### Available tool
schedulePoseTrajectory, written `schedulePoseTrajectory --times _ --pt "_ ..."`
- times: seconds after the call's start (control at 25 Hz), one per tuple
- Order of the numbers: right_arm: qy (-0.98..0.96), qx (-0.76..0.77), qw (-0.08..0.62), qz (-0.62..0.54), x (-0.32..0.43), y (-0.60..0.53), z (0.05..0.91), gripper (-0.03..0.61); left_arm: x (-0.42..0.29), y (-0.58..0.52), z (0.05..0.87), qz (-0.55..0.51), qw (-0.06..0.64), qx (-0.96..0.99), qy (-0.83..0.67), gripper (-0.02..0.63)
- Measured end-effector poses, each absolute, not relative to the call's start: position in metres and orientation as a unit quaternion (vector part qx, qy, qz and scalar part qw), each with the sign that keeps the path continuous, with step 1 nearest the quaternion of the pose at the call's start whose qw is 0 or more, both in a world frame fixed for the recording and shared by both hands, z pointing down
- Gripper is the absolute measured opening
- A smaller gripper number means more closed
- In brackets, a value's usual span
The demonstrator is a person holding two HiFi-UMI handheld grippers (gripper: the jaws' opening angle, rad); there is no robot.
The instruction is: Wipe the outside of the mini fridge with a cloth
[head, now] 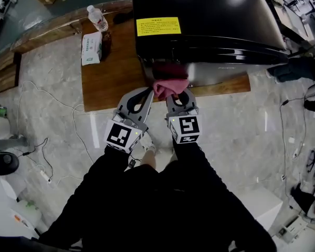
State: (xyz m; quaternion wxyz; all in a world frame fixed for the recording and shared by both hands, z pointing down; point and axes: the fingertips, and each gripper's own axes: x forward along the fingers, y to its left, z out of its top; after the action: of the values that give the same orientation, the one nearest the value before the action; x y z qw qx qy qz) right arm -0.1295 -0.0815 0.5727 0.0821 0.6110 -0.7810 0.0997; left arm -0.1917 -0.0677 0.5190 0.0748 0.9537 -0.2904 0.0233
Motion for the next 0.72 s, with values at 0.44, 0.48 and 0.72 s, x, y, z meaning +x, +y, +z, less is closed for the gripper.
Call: schedulePoseTrajectory --times 0.44,0.48,0.72 --pt "-0.764 0.584 0.162 0.224 -0.128 -0.087 0.705 0.06 -0.182 -0.08 0.63 0.09 0.106 0.947 -0.29 0.005" --pt "-0.761 0.581 0.169 0.235 -0.128 -0.087 0.715 0.061 -0.183 -0.08 0.637 0.097 0.11 0.946 -0.291 0.005" --pt "-0.746 0.563 0.216 0.284 -0.13 -0.087 0.764 0.061 -0.191 -0.071 0.657 0.121 0.12 0.94 -0.296 0.005"
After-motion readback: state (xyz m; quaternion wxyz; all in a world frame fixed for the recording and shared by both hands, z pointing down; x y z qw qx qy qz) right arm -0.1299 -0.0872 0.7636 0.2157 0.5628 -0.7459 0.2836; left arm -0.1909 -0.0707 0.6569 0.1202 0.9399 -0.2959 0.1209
